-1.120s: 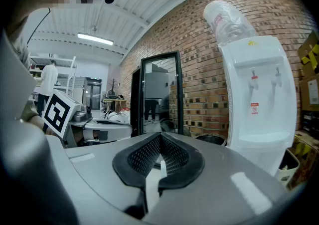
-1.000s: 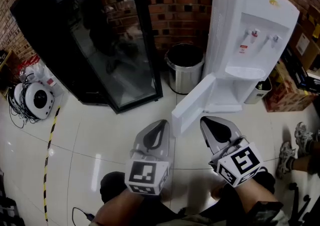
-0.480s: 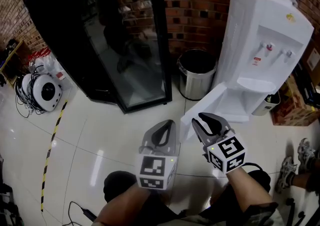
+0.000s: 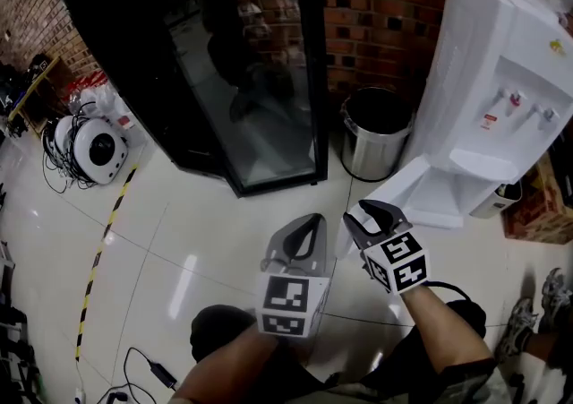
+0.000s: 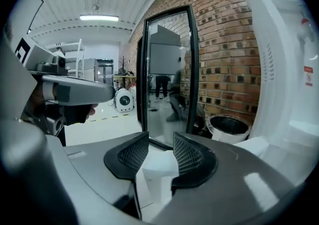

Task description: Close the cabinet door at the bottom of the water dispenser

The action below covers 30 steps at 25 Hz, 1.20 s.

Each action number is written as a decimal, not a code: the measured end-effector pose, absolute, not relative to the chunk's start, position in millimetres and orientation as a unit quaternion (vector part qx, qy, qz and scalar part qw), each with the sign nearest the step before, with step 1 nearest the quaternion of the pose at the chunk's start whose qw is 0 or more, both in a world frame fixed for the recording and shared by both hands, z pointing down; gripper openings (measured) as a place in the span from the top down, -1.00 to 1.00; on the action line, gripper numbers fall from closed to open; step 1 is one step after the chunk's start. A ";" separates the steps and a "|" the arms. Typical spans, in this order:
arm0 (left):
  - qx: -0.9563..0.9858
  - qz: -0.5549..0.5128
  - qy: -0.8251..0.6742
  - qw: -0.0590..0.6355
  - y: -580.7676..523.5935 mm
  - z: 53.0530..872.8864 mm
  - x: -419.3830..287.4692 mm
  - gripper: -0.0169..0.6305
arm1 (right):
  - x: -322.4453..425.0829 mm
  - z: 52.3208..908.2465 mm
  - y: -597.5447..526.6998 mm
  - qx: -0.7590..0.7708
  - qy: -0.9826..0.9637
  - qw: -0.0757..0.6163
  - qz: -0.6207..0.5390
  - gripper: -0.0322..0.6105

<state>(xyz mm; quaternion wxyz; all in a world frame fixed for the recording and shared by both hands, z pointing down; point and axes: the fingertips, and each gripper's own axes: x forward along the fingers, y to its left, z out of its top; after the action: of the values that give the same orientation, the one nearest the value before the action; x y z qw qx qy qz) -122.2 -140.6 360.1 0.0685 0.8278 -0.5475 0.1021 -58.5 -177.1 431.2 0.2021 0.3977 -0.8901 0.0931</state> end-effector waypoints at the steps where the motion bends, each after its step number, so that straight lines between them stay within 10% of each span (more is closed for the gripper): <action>1: 0.827 0.102 -0.549 0.069 -141.5 360.0 -122.2 0.95 | -59.9 435.5 -179.0 0.394 -0.890 0.208 0.095 0.43; 30: 0.875 0.094 -0.472 0.062 -146.8 355.7 -8.5 0.95 | 43.6 461.0 -91.7 0.351 -0.864 0.308 0.191 0.87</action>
<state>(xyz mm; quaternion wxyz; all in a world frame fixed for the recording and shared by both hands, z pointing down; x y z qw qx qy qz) -8.5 -146.8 355.7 0.0623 0.8745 -0.4718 0.0937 43.6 -91.7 461.0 0.3076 0.3511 -0.8635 0.1909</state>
